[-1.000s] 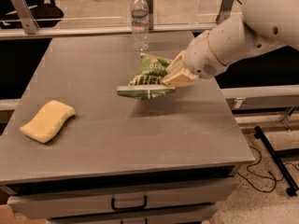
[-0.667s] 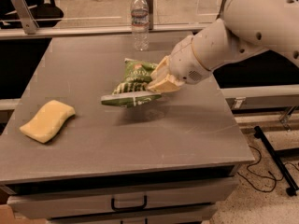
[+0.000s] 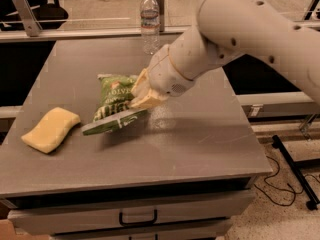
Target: Move green jalapeno chip bag near sponge
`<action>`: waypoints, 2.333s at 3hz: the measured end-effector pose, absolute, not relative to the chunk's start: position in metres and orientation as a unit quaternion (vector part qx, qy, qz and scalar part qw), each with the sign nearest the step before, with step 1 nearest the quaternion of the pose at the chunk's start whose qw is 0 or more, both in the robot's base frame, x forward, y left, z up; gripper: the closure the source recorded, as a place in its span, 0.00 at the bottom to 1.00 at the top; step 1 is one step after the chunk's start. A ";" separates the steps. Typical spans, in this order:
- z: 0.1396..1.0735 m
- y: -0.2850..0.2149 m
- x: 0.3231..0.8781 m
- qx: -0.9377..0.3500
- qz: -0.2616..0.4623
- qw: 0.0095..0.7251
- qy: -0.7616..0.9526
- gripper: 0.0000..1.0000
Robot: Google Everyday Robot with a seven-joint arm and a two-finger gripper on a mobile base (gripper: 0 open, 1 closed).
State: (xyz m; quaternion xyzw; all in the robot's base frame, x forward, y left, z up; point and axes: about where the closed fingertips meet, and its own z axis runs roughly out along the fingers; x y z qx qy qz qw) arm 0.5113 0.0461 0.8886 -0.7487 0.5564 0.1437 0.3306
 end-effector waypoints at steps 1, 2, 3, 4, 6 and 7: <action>0.874 0.070 0.508 -0.775 0.151 0.315 0.527 0.59; 0.866 0.087 0.508 -0.785 0.161 0.310 0.512 0.36; 0.860 0.097 0.507 -0.795 0.168 0.304 0.498 0.12; 0.867 0.081 0.519 -0.790 0.154 0.309 0.506 0.00; 0.972 -0.085 0.576 -0.677 0.060 0.393 0.619 0.00; 1.000 -0.098 0.583 -0.667 0.041 0.415 0.617 0.00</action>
Offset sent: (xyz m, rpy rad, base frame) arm -0.0003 0.0599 -0.0348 -0.0145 0.0220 0.1712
